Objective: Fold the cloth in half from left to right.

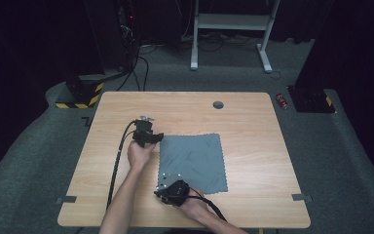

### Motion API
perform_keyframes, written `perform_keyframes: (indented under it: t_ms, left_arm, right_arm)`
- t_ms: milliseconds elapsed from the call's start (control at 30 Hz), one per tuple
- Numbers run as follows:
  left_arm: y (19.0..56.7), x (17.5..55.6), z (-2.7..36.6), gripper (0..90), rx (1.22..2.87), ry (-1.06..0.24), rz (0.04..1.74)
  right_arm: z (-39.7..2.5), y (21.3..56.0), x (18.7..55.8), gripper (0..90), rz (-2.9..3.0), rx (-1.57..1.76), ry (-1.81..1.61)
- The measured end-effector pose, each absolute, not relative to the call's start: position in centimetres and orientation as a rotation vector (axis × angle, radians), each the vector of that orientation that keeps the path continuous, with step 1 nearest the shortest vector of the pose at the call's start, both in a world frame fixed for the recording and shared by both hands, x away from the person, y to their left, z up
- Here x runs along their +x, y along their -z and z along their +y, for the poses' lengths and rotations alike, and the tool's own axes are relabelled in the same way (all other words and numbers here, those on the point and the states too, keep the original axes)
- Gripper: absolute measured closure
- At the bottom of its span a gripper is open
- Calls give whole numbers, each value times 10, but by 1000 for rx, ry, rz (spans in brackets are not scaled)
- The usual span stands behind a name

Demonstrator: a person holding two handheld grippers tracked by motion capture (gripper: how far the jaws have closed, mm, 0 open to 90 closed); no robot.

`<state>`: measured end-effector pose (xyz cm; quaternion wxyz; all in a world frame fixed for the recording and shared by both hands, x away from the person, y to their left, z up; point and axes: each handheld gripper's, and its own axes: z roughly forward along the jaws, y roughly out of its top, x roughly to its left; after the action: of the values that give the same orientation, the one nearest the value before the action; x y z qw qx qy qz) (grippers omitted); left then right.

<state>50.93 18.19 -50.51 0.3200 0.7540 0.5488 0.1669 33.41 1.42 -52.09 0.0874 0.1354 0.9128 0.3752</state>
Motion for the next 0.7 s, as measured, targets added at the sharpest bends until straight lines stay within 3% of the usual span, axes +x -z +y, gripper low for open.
perform_keyframes:
  t_ms: [300,600,700]
  left_arm:
    - [511,512,173,601,2015,-467,1427]
    - [511,510,169,880,2066,-430,1358]
    - [510,512,169,890,2074,-421,1356]
  right_arm:
    - [14,521,333,835,2697,380,-1098]
    - [14,521,332,878,2681,373,-1088]
    - [14,521,333,883,2682,375,-1094]
